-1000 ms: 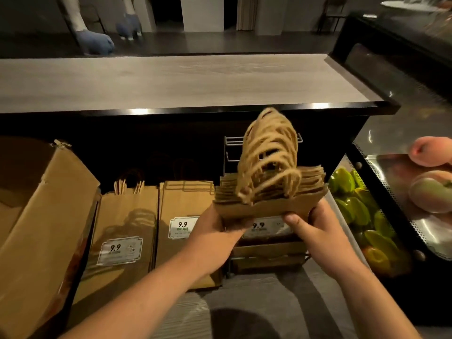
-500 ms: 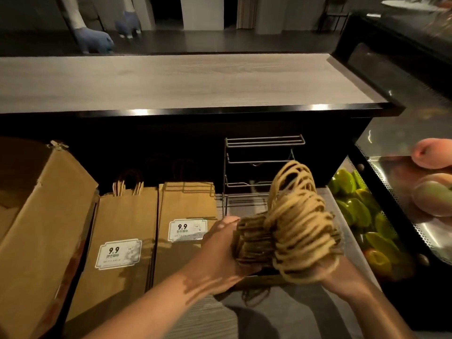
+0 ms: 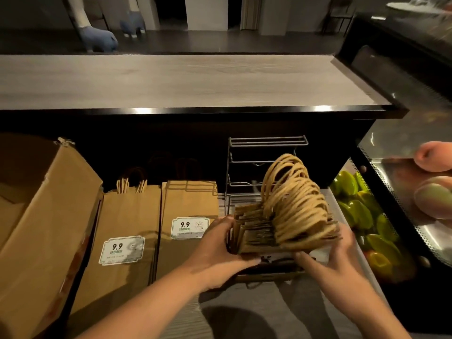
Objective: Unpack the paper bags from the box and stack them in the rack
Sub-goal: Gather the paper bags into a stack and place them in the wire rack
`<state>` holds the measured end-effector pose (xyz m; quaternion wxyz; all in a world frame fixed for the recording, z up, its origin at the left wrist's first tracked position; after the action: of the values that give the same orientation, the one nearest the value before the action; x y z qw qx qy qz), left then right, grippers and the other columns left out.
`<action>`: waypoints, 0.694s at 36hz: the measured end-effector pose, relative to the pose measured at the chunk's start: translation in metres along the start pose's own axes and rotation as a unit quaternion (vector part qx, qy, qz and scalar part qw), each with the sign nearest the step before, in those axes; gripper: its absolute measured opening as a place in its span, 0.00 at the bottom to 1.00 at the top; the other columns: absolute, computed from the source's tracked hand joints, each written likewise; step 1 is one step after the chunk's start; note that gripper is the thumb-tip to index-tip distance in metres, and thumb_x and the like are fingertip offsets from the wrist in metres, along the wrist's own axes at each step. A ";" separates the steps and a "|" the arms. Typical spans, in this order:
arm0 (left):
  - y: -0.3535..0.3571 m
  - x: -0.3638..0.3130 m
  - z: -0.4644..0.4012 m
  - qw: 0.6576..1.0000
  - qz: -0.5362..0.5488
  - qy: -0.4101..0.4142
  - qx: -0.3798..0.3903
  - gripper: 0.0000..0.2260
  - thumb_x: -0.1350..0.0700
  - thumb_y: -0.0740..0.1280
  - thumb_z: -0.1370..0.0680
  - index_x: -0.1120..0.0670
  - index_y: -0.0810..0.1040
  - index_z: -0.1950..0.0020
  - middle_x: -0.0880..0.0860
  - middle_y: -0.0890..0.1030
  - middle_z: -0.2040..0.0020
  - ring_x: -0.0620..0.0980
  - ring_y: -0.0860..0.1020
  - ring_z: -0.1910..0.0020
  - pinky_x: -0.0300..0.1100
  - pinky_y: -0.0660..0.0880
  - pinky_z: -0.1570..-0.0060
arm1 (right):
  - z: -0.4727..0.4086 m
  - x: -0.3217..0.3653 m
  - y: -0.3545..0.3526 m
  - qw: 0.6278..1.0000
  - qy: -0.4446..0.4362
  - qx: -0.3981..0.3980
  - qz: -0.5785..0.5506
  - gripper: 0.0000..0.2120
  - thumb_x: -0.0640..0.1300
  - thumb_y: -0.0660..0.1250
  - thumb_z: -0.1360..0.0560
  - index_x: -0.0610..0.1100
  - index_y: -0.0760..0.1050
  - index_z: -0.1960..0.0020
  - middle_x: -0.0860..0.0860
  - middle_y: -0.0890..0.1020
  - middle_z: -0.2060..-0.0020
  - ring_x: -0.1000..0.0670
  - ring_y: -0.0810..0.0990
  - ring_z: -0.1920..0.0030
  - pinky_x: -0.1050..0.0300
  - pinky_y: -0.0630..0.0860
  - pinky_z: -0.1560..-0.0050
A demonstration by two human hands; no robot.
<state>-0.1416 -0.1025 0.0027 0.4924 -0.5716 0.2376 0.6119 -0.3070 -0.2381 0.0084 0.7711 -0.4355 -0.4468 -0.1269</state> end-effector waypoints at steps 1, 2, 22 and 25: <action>-0.003 0.004 0.000 1.000 -0.008 -0.007 -0.008 0.21 0.50 0.78 0.33 0.34 0.70 0.49 0.36 0.72 0.45 0.30 0.71 0.47 0.23 0.69 0.48 | 0.004 -0.003 0.001 0.999 0.006 -0.041 0.021 0.30 0.50 0.76 0.31 0.57 0.59 0.40 0.61 0.61 0.47 0.61 0.62 0.41 0.61 0.61 0.39; -0.005 0.012 -0.001 1.000 -0.008 -0.004 -0.023 0.22 0.53 0.78 0.31 0.33 0.69 0.51 0.34 0.71 0.47 0.28 0.70 0.50 0.19 0.67 0.55 | 0.012 0.002 0.002 0.997 0.020 -0.061 0.047 0.27 0.49 0.76 0.31 0.54 0.61 0.43 0.57 0.63 0.47 0.57 0.64 0.42 0.58 0.63 0.40; -0.061 0.049 0.027 0.981 0.021 -0.054 -0.186 0.14 0.68 0.65 0.23 0.49 0.75 0.46 0.47 0.77 0.47 0.44 0.76 0.46 0.30 0.71 0.54 | 0.033 0.089 0.109 0.961 -0.052 0.265 -0.064 0.12 0.50 0.64 0.21 0.57 0.72 0.38 0.62 0.80 0.46 0.65 0.77 0.46 0.70 0.72 0.43; -0.074 0.056 0.025 0.972 0.026 -0.080 -0.221 0.14 0.65 0.63 0.21 0.45 0.74 0.45 0.45 0.78 0.48 0.44 0.76 0.47 0.34 0.71 0.55 | 0.021 0.094 0.130 0.968 -0.034 0.242 -0.060 0.23 0.54 0.61 0.21 0.57 0.63 0.27 0.57 0.73 0.34 0.57 0.72 0.37 0.61 0.69 0.37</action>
<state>-0.0808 -0.0332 -0.0239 0.3555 -0.6091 0.0711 0.7054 -0.1902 -0.1266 0.0154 0.8290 -0.2125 -0.5153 -0.0459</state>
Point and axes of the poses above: each hand's wrist, its own z-axis away from the middle knuckle, its own y-axis out of the palm, x = y × z, the point moved 1 cm from there along -z, towards the middle knuckle
